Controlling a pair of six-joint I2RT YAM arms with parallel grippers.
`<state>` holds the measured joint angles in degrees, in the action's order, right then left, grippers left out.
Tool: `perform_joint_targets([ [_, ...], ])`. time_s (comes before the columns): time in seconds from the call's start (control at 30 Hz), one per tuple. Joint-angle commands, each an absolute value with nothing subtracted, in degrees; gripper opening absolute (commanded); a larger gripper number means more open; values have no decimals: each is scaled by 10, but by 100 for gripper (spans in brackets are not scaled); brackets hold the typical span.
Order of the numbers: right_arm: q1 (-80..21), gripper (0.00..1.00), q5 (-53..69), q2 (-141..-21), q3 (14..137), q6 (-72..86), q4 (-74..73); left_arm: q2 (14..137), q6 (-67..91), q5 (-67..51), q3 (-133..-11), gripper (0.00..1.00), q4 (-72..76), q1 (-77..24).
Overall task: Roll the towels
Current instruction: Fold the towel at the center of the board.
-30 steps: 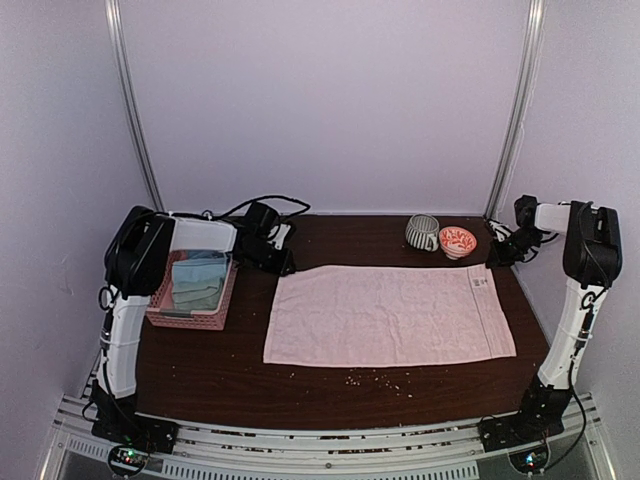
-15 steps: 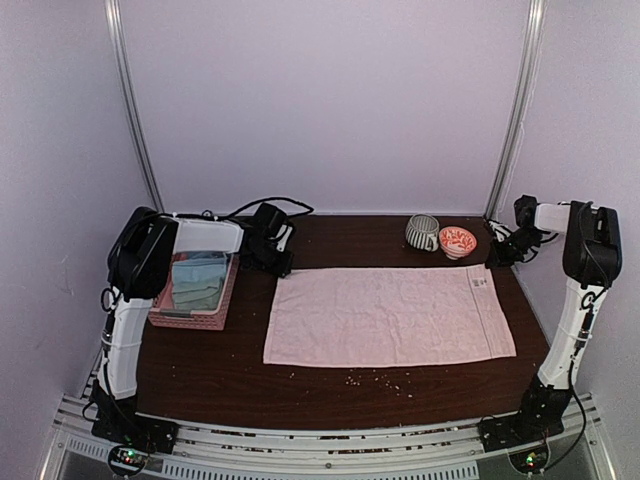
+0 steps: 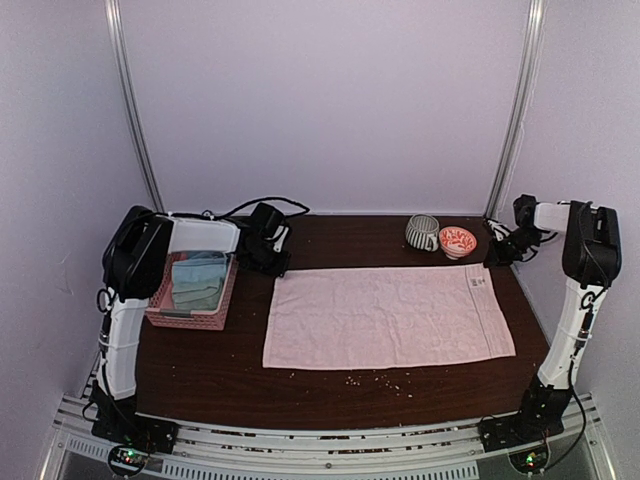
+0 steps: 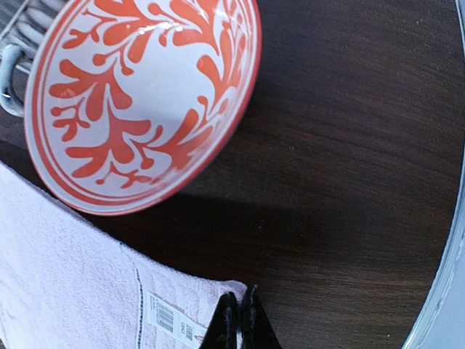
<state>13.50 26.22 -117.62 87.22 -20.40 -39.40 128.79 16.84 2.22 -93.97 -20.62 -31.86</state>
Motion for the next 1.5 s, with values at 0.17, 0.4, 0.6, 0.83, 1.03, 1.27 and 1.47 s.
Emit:
perform_joint_targets([
  [0.17, 159, 0, 351, -1165, 929, -208, -412, 1122, 168, 31, -842, 0, -109, -312],
  [0.4, 169, 0, 382, -1126, 884, -250, -410, 1069, 176, -11, -779, 0, -85, -313],
  [0.6, 185, 0, 440, -1087, 836, -308, -447, 1023, 184, -25, -717, 0, -86, -313],
  [0.83, 185, 0, 439, -1024, 739, -412, -506, 988, 184, -57, -660, 0, -106, -314],
  [1.03, 185, 0, 406, -981, 692, -455, -517, 963, 174, -100, -621, 0, -134, -314],
  [1.27, 210, 0, 396, -965, 680, -484, -543, 938, 154, -106, -593, 0, -169, -314],
  [1.47, 243, 0, 437, -968, 701, -519, -595, 914, 116, -114, -593, 0, -187, -314],
])
